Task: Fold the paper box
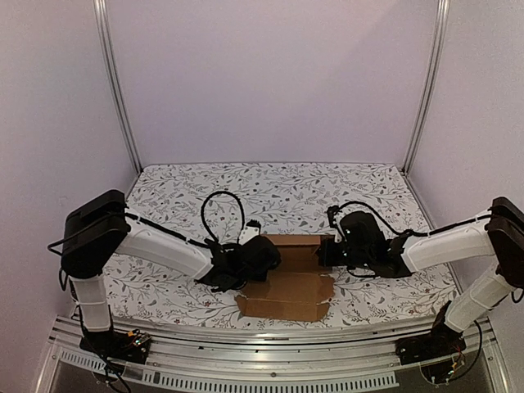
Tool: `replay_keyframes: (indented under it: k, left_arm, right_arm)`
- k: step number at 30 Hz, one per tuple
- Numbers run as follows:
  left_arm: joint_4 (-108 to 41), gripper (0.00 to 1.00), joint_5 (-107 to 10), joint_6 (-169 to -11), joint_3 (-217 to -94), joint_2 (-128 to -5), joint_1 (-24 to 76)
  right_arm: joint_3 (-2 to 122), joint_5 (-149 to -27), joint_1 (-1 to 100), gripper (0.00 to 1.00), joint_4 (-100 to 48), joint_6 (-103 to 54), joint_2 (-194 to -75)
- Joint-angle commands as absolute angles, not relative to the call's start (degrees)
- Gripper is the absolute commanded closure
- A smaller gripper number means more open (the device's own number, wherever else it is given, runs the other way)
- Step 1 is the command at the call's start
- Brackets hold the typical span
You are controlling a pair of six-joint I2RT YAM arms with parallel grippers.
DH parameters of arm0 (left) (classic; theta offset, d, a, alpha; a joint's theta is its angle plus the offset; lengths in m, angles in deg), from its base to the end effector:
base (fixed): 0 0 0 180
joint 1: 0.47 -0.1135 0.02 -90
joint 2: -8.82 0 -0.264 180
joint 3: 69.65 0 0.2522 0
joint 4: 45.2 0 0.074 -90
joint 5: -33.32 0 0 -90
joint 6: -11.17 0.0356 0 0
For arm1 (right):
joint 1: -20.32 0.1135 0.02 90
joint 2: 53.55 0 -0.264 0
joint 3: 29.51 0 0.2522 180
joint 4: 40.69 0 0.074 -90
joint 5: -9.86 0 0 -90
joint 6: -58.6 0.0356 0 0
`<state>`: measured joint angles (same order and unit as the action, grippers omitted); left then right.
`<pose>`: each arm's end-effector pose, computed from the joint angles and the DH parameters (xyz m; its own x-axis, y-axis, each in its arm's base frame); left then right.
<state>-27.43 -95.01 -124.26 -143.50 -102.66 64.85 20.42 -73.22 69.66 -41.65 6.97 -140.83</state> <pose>0.1763 -0.3309 0.1213 -0.6442 0.0636 -0.7622 0.1522 0.9873 -0.0463 0.1961 0.2217 0.1593 -0.7313 0.0943 -0.6755 -0.3009 0.8442 0.4437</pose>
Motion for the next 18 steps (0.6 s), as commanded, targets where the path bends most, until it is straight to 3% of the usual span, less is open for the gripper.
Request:
replay_keyframes:
  k: [1,18]
  left_arm:
    - [-29.2,1.00,-86.5,-124.7,-142.0,-99.4,64.4]
    - [-36.6,1.00,-79.3,-124.7,-134.8,-92.5,57.5]
  right_arm:
    - [18.4,-75.5,69.7,1.00,-46.5,7.3,-136.6]
    - [11.8,-79.3,69.7,1.00,-30.8,-0.5,-107.4]
